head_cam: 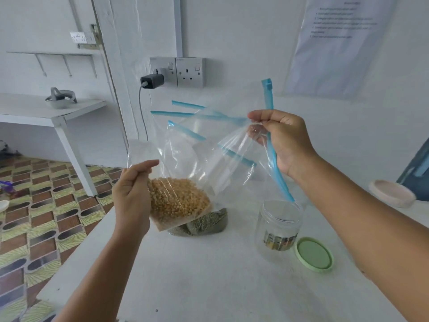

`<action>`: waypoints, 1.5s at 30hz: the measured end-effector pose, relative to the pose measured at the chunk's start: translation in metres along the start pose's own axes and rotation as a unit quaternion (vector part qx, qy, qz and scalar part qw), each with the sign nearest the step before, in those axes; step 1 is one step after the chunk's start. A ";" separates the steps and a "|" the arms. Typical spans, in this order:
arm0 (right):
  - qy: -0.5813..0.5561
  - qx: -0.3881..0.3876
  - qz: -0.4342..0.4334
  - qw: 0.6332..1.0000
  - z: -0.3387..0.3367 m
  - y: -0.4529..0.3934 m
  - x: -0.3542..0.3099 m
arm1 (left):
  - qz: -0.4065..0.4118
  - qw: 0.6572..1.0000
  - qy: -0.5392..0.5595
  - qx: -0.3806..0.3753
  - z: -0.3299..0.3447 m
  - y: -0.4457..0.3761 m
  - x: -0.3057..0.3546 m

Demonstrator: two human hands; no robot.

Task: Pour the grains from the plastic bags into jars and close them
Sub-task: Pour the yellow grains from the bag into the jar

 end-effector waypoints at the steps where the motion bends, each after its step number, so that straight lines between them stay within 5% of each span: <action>1: 0.001 -0.001 -0.001 1.000 -0.001 -0.001 -0.001 | -0.004 1.000 0.000 0.007 0.000 -0.001 -0.001; 45: -0.062 -0.024 0.000 0.998 -0.049 -0.023 0.028 | 0.045 0.998 -0.022 0.029 0.033 -0.014 0.054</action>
Point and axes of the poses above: each hand's wrist, its own y-axis away from the middle knuckle, its own z-axis out of the palm, x = y × z, the point moved 10 cm from there along -y, towards the middle knuckle, and after that the axes turned 14 degrees about x, right-handed, at the moved point
